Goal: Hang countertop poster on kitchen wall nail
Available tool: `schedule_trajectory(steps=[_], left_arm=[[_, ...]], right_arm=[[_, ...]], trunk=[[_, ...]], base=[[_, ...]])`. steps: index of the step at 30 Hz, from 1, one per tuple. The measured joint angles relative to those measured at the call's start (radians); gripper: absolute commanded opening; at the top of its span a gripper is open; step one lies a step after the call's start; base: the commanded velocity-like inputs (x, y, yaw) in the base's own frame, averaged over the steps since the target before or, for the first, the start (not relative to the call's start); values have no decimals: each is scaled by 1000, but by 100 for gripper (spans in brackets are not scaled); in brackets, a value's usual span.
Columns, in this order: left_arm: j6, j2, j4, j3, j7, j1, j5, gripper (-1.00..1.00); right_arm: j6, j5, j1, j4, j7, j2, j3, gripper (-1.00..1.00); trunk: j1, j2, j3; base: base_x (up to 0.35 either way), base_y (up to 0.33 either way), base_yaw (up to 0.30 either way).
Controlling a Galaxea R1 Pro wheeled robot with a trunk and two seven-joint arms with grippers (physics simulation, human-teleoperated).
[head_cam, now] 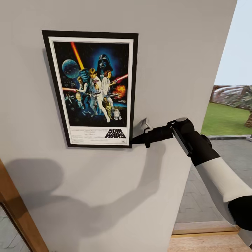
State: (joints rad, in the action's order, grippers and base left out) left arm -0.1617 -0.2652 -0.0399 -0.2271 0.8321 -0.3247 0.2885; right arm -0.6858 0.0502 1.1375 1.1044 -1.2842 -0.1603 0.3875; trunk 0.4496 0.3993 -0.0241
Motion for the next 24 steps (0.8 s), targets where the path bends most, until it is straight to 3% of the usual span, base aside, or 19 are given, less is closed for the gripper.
schedule_trajectory(steps=[6,24], left_arm=[[0,0,0,0,0,0,0,100],[0,0,0,0,0,0,0,100]], right_arm=[[0,-1,0,-1,0,0,0,-100],[0,-1,0,-2,0,0,0,-100]], trunk=[[0,0,0],[0,0,0]], base=[[0,165,0],[0,36,0]])
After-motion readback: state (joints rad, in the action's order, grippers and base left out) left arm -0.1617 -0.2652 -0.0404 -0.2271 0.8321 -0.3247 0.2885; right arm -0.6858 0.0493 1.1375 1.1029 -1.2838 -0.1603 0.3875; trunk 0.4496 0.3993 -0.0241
